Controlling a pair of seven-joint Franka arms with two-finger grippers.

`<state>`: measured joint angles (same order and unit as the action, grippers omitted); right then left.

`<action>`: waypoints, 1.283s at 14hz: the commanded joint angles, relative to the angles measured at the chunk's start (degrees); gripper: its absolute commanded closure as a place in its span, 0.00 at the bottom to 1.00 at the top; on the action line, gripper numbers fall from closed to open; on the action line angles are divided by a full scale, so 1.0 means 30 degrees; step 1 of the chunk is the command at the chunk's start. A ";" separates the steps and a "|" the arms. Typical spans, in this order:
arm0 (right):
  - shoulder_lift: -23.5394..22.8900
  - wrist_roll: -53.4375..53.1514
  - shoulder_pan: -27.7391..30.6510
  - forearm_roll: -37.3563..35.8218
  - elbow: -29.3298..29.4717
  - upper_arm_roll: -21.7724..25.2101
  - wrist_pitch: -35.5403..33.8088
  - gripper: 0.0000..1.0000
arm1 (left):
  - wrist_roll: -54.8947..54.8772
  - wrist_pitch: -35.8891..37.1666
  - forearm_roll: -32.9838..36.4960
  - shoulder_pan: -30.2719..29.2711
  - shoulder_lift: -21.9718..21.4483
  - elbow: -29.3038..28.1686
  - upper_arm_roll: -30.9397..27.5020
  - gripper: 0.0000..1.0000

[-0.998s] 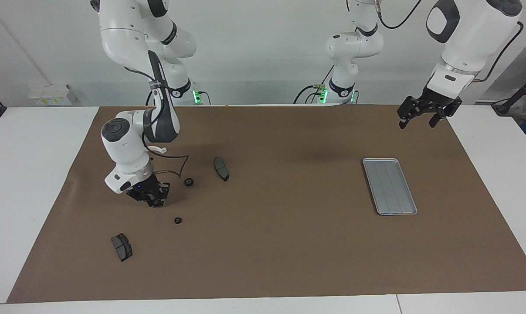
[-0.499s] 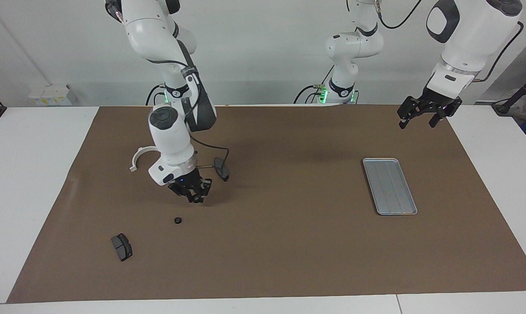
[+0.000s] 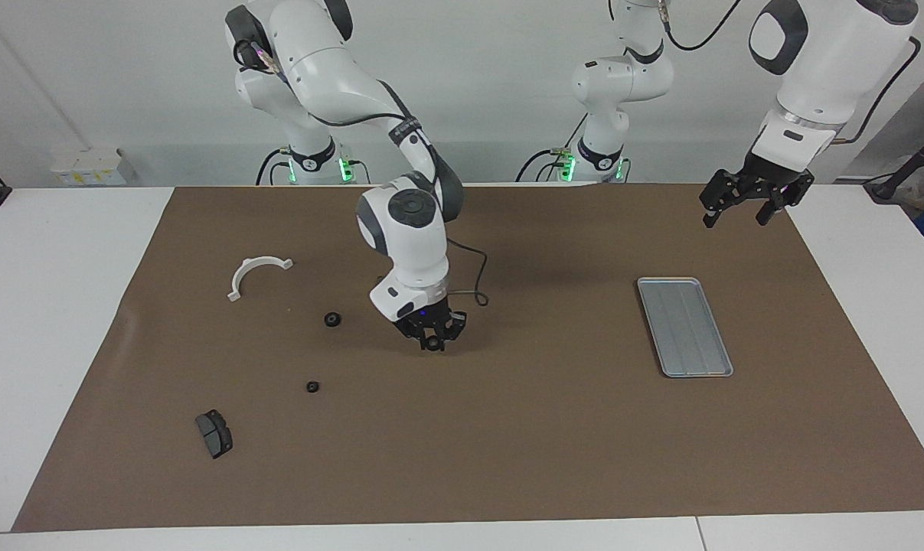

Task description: Pick bearing gear from pile to tray

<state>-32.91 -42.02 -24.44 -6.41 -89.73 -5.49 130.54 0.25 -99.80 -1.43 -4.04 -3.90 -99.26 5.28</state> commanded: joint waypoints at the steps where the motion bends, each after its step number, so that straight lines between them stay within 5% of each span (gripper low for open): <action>1: -0.1975 -0.1079 -0.0757 -0.0499 0.3067 -0.0015 -0.0768 1.00 | -0.0141 -0.0336 -0.0080 -0.0147 -0.0076 -0.0106 0.0028 0.00; 10: -0.0897 -0.2251 -0.3074 -0.0499 0.0881 0.0014 -0.1794 0.99 | 0.1232 -0.2208 -0.0109 0.0263 0.1006 -0.0253 0.0232 0.00; 11: -0.0865 -0.2281 -0.3191 -0.0528 0.0791 0.0014 -0.1794 0.85 | 0.1729 -0.2588 -0.0109 0.0408 0.1066 -0.0310 0.0233 0.00; 12: -0.0836 -0.2281 -0.3251 -0.0615 0.0906 0.0043 -0.2055 0.54 | 0.2285 -0.2795 -0.0109 0.0787 0.1328 -0.0282 0.0233 0.00; 16: -0.0661 -0.2281 -0.3019 -0.1084 0.0908 0.0072 -0.2234 0.20 | 0.3811 -0.3119 -0.0138 0.1522 0.1711 -0.0369 0.0233 0.00; 17: -0.0399 -0.2078 -0.2785 -0.1085 0.0733 0.0072 -0.2147 0.00 | 0.3872 -0.3120 -0.0138 0.1523 0.1711 -0.0427 0.0262 0.00; 18: -0.0106 -0.1989 -0.2318 -0.1085 0.0412 0.0043 -0.2030 0.00 | 0.3902 -0.3120 -0.0167 0.1668 0.1711 -0.0486 0.0233 0.00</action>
<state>-36.35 -47.18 -33.62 -8.32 -85.11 -4.90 124.11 11.05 -108.13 -1.43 0.15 1.80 -99.62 6.57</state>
